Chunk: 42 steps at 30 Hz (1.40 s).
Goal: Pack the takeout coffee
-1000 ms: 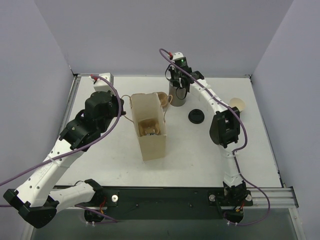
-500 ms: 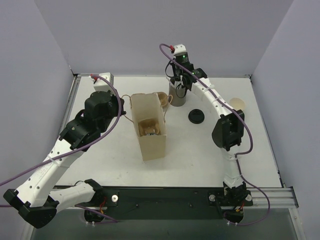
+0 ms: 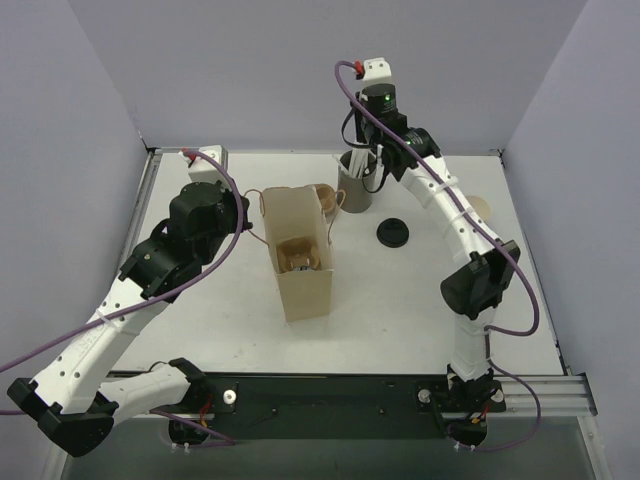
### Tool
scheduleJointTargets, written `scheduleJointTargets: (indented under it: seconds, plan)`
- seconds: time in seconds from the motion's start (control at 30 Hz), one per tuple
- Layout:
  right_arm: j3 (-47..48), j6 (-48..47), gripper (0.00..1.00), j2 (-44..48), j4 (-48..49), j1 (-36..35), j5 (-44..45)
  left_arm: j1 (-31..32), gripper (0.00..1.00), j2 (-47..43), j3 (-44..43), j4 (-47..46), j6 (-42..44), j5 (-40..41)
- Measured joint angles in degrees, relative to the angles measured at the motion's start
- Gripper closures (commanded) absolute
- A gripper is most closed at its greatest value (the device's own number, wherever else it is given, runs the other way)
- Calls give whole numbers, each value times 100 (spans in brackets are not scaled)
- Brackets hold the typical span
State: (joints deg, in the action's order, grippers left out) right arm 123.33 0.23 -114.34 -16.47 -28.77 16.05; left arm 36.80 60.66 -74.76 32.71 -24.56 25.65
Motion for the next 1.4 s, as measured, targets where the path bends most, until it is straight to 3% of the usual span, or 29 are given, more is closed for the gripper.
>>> scheduleJointTargets:
  seconds: [0.6, 0.87, 1.07, 1.17, 1.2, 1.27, 1.3, 1.37, 1.4]
  plan:
    - [-752, 732, 100, 3292, 516, -1445, 179, -55, 100, -90, 131, -94, 114, -109]
    - [-1327, 962, 100, 3161, 428, -2618, 109, -63, 100, -118, 190, -181, 116, -133]
    - [-2059, 1145, 100, 2621, 85, -3023, 151, -66, 100, -162, 280, -245, 109, -155]
    - [-2098, 1281, 99, 2299, -122, -3047, 146, -66, 92, -164, 286, -249, 94, -164]
    - [-2098, 1329, 95, 2227, -179, -3047, 146, -66, 82, -173, 286, -245, 83, -166]
    - [-2098, 1390, 83, 2135, -280, -3047, 146, -66, 72, -197, 286, -240, 85, -168]
    - [-2094, 1438, 78, 2105, -345, -3047, 149, -66, 62, -214, 286, -232, 63, -168]
    - [-2076, 1504, 57, 2081, -490, -3047, 151, -72, 54, -280, 286, -203, 24, -170]
    - [-2052, 1534, 42, 2081, -562, -3047, 144, -76, 48, -317, 284, -181, 4, -170]
